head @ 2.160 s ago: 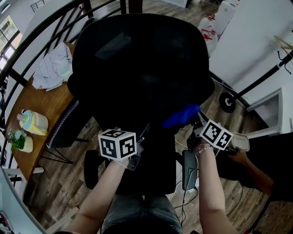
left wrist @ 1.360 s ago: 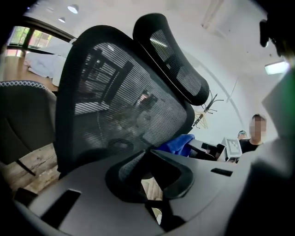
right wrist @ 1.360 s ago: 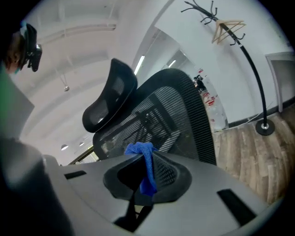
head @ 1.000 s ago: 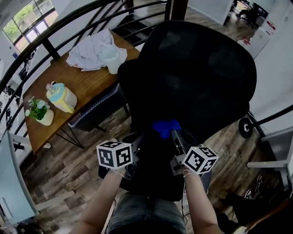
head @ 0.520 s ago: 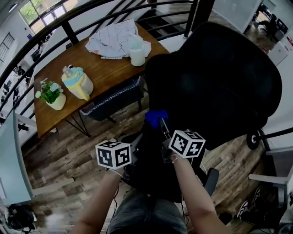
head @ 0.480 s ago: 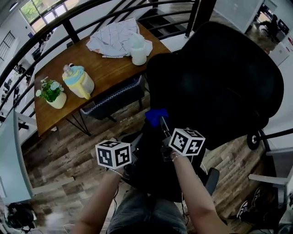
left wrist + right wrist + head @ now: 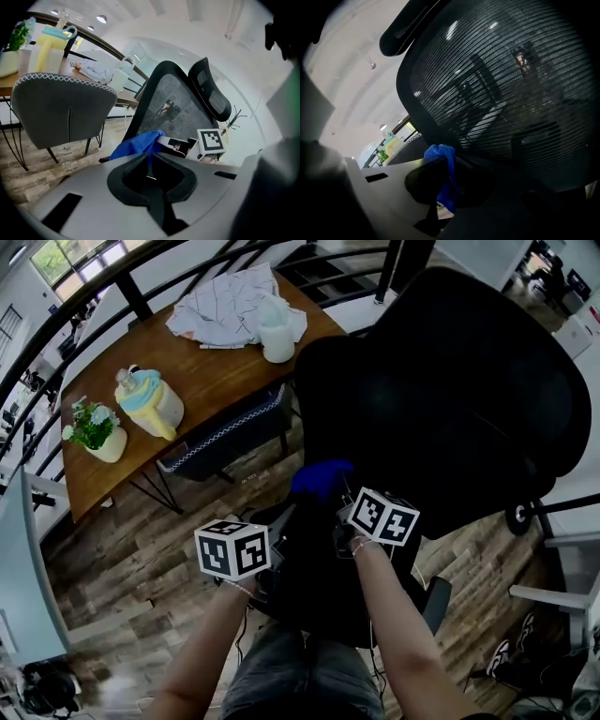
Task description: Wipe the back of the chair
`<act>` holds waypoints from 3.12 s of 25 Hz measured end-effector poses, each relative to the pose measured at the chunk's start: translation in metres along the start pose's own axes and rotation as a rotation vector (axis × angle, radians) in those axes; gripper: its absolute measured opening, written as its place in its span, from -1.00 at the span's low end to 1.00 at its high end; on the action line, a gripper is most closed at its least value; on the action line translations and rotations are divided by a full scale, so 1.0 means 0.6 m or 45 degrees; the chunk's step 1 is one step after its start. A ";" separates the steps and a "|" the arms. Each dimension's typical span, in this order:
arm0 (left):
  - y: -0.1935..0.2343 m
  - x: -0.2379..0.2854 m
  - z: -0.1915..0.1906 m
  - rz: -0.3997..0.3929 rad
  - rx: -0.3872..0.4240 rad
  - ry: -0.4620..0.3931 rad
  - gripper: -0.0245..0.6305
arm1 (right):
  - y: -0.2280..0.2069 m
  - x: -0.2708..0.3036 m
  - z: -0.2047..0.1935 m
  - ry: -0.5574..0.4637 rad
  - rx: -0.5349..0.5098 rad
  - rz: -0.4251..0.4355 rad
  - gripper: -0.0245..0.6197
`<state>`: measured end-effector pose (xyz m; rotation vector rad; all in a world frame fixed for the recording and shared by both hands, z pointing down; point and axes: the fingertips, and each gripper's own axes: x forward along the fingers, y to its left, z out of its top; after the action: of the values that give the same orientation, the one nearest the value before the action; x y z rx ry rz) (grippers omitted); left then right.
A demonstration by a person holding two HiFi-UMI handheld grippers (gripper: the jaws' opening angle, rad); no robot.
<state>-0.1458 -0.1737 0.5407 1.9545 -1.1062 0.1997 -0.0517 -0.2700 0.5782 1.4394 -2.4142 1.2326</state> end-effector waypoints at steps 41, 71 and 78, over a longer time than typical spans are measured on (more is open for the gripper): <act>-0.260 0.257 -0.097 -0.350 0.237 0.364 -0.81 | -0.366 -0.332 0.038 -0.296 0.281 -0.478 -0.79; -0.273 0.206 -0.083 -0.352 0.265 0.348 -0.81 | -0.304 -0.459 0.028 -0.407 0.354 -0.377 -0.79; -0.301 0.133 -0.044 -0.397 0.325 0.268 -0.81 | -0.161 -0.499 0.079 -0.530 0.310 -0.181 -0.79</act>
<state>0.0462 -0.1611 0.4889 2.2424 -0.6543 0.3820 0.2046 -0.1127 0.4740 2.0842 -2.4028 1.3430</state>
